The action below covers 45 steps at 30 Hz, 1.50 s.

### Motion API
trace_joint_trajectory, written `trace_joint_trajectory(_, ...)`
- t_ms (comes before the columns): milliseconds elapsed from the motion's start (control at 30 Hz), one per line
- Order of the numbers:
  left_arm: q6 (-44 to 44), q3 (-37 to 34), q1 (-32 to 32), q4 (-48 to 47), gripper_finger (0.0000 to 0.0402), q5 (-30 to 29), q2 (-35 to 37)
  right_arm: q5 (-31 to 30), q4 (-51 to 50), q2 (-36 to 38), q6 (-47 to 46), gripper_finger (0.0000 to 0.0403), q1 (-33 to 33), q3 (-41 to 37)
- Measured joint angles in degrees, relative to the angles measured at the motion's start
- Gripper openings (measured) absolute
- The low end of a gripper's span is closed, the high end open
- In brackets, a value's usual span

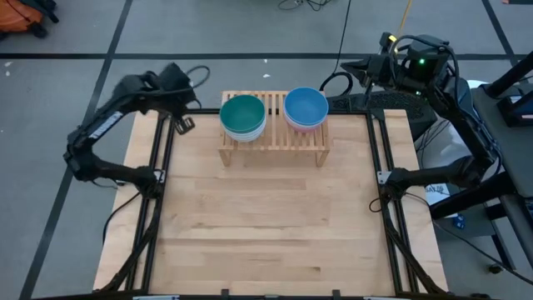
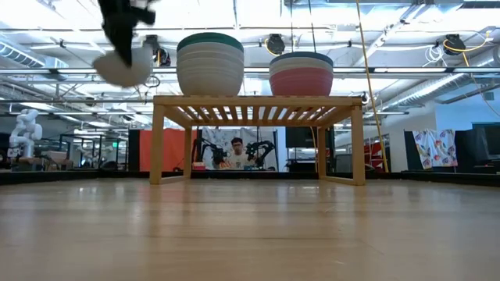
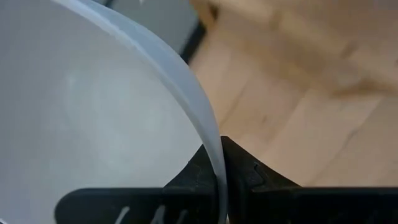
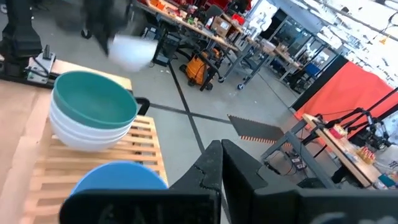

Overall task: Place and stack bowls onto a shelf
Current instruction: Stack the white bowl on top of the blue bowl on the shelf

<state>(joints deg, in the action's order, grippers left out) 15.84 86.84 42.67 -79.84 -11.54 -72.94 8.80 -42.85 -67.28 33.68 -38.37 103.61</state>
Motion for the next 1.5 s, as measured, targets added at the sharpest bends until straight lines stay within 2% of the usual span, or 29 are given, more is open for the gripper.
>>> trace_joint_trajectory(300, -4.9, 24.6, -9.6, -3.3, 0.0006, -2.6, -3.2, 0.0, -3.4, 3.6, -0.3, 0.0, 0.0, 0.0)
trace_joint_trajectory(500, -2.7, 37.5, -14.4, -4.2, 0.0006, -7.0, -11.6, 0.0, -3.8, 5.6, -2.4, 0.0, 0.0, 0.0)
trace_joint_trajectory(667, 0.4, 47.6, -15.8, -4.0, 0.0005, -4.8, -20.4, 0.0, -6.6, 6.7, -3.2, 0.0, 0.0, 0.0)
trace_joint_trajectory(900, 6.4, 48.2, -17.5, 4.8, 0.0005, -0.4, -25.1, -4.4, -11.1, 9.2, -4.6, 0.0, 0.0, 0.0)
trace_joint_trajectory(1033, 7.9, 48.1, -18.0, 9.7, 0.0005, 1.7, -26.5, -4.5, -12.2, 11.1, -6.1, 0.0, 0.0, 0.0)
trace_joint_trajectory(1267, 7.3, 48.2, -19.5, 21.6, 0.0005, 7.2, -27.0, -4.5, -14.1, 14.9, -8.7, 0.0, 0.0, 0.0)
trace_joint_trajectory(1500, 4.7, 48.3, -21.7, 28.4, 0.0005, 12.8, -27.7, -4.3, -14.6, 17.4, -10.6, 0.0, 0.0, 0.0)
